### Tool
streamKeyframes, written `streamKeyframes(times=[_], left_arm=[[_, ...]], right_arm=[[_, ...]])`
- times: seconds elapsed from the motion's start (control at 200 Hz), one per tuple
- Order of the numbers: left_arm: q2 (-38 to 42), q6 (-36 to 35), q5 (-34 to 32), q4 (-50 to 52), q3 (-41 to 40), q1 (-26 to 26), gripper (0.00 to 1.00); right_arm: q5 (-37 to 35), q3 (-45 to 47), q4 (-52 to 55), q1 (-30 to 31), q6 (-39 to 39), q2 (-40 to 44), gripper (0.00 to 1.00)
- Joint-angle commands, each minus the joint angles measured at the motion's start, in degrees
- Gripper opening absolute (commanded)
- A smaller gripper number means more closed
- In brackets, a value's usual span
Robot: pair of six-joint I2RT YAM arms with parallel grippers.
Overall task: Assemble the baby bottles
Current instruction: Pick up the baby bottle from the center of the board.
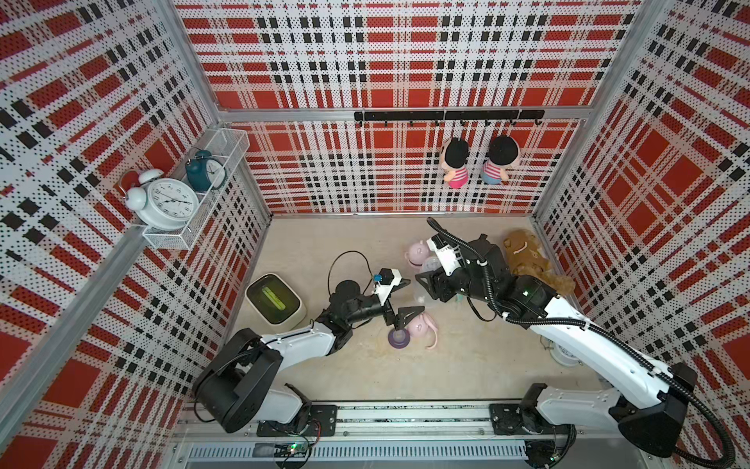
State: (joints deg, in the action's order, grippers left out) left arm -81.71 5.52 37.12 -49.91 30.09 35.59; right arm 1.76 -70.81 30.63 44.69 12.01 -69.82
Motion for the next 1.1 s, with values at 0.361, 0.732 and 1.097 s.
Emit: streamKeyframes(times=[0.361,0.732,1.097], left_arm=[[-5.8,4.5,3.5,-12.2,5.1,1.4,0.99],[-6.4,5.4,3.9,-12.3,5.5,1.1,0.9],[-5.7,6.9,4.2,-12.3,5.5,0.0,0.47]], right_arm=[[10.4,4.4,-12.0,0.1,2.4,2.1,0.55],[10.5,5.1,-13.6,0.1,2.8,2.4,0.55],[10.9,5.8,-14.6,0.1,3.5,2.6,0.78]])
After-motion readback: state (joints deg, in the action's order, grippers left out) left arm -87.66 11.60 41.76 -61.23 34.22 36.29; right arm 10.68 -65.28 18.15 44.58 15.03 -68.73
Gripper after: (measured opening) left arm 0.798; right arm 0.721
